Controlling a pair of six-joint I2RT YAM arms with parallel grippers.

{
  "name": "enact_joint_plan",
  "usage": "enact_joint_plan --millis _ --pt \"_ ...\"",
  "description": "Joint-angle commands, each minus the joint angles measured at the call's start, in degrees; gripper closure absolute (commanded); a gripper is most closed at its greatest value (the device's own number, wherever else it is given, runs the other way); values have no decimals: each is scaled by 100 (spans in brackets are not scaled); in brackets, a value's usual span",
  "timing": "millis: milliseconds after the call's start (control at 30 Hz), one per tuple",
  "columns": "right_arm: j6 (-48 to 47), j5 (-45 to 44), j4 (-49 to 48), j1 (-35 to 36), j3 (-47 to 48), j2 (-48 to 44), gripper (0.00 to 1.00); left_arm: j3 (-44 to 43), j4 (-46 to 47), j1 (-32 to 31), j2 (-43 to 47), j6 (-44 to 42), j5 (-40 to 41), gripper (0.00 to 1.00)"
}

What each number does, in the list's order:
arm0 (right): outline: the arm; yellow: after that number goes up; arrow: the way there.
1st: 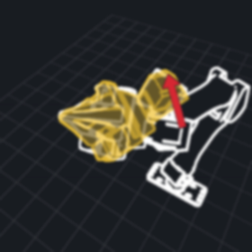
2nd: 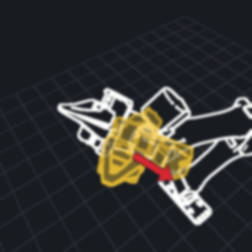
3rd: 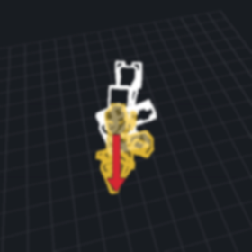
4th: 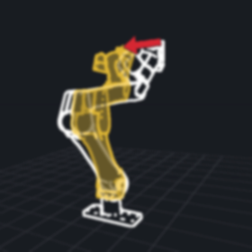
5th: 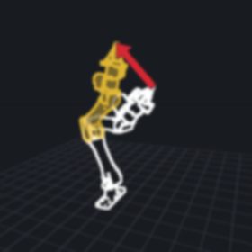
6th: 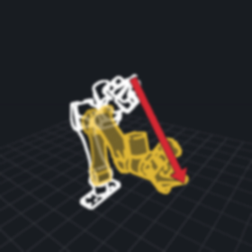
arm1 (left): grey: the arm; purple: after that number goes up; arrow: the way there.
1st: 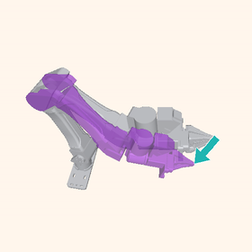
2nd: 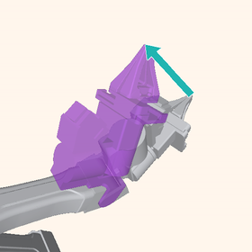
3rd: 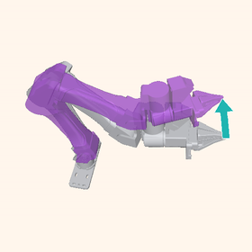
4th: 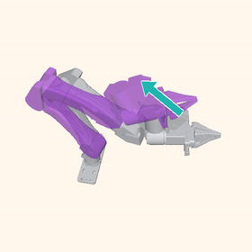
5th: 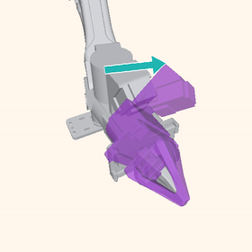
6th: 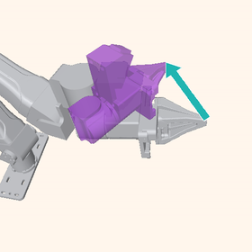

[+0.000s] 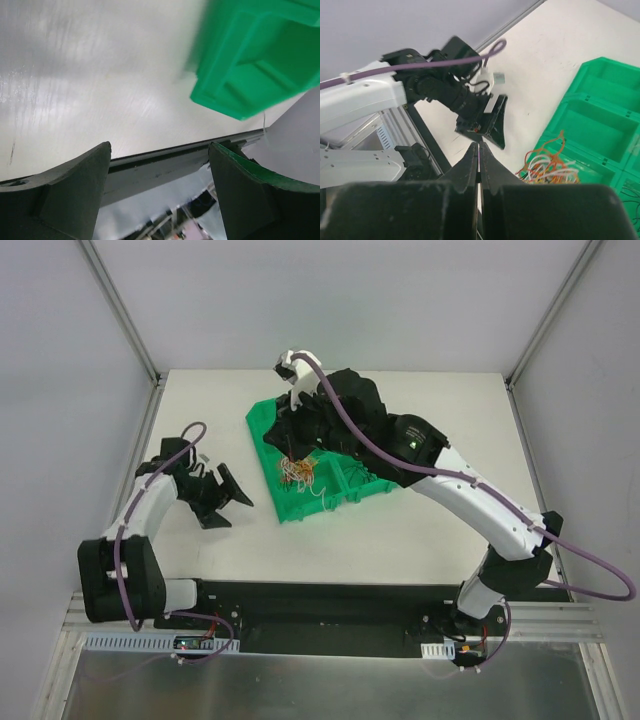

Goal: Untangle the cables

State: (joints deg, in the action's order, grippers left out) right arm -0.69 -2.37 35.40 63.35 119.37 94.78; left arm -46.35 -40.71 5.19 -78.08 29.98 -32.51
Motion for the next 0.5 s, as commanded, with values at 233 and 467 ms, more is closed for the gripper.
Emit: enact_joint_plan --millis 233,467 --pt "333 597 134 37 34 146 100 -770 -306 -36 1295 -510 649 23" --pt "359 905 -427 -33 -1168 242 100 -666 -271 -36 980 -809 -279 19"
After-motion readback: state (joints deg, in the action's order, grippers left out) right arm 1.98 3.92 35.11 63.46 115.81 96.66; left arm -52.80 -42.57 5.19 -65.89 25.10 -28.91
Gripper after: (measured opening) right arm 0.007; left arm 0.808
